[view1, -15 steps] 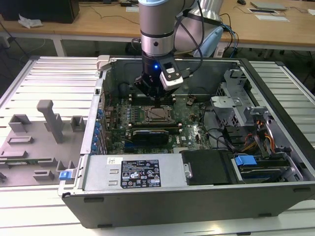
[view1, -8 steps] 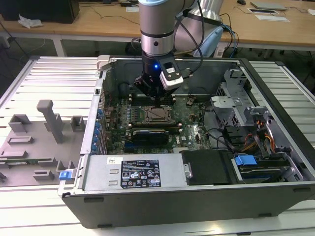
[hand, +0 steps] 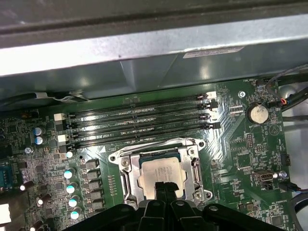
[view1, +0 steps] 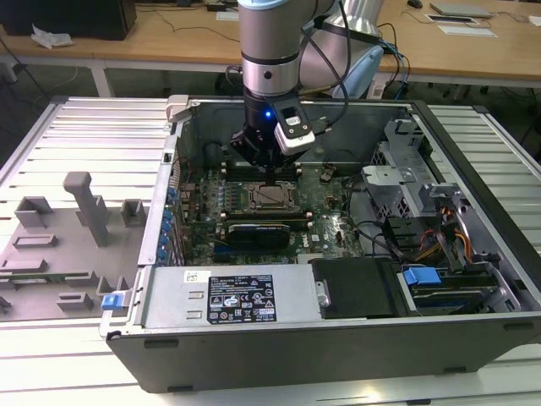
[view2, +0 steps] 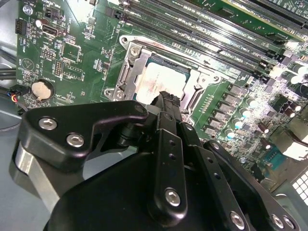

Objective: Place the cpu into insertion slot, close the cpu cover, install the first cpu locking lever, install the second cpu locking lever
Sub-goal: 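Install the second cpu locking lever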

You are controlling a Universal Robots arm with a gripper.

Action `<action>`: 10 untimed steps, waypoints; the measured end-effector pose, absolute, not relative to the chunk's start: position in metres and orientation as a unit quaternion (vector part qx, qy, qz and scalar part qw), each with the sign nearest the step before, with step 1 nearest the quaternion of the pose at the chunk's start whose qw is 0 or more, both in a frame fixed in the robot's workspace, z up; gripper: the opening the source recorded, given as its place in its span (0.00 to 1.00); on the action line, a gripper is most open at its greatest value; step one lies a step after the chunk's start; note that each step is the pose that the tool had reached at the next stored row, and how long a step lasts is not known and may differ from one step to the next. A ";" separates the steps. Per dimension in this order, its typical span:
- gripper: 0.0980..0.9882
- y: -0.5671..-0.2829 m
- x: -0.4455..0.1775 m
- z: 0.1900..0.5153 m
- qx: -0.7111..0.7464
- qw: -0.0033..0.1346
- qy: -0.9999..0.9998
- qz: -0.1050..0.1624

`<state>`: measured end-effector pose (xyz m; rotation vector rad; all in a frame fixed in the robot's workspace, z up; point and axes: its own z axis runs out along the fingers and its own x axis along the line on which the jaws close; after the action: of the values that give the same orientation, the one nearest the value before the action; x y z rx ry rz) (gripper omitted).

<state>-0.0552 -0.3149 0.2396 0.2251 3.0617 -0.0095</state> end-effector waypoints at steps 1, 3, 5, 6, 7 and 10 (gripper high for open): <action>0.01 -0.315 -0.055 0.240 0.073 0.036 0.997 -0.003; 0.01 -0.315 -0.055 0.240 0.073 0.036 0.997 -0.003; 0.01 -0.315 -0.055 0.240 0.073 0.036 0.997 -0.003; 0.01 -0.315 -0.055 0.240 0.073 0.036 0.997 -0.003; 0.01 -0.315 -0.055 0.240 0.073 0.036 0.997 -0.003; 0.01 -0.317 -0.055 0.240 0.073 0.036 0.997 -0.003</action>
<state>-0.0554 -0.3166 0.2396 0.2246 3.0618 -0.0097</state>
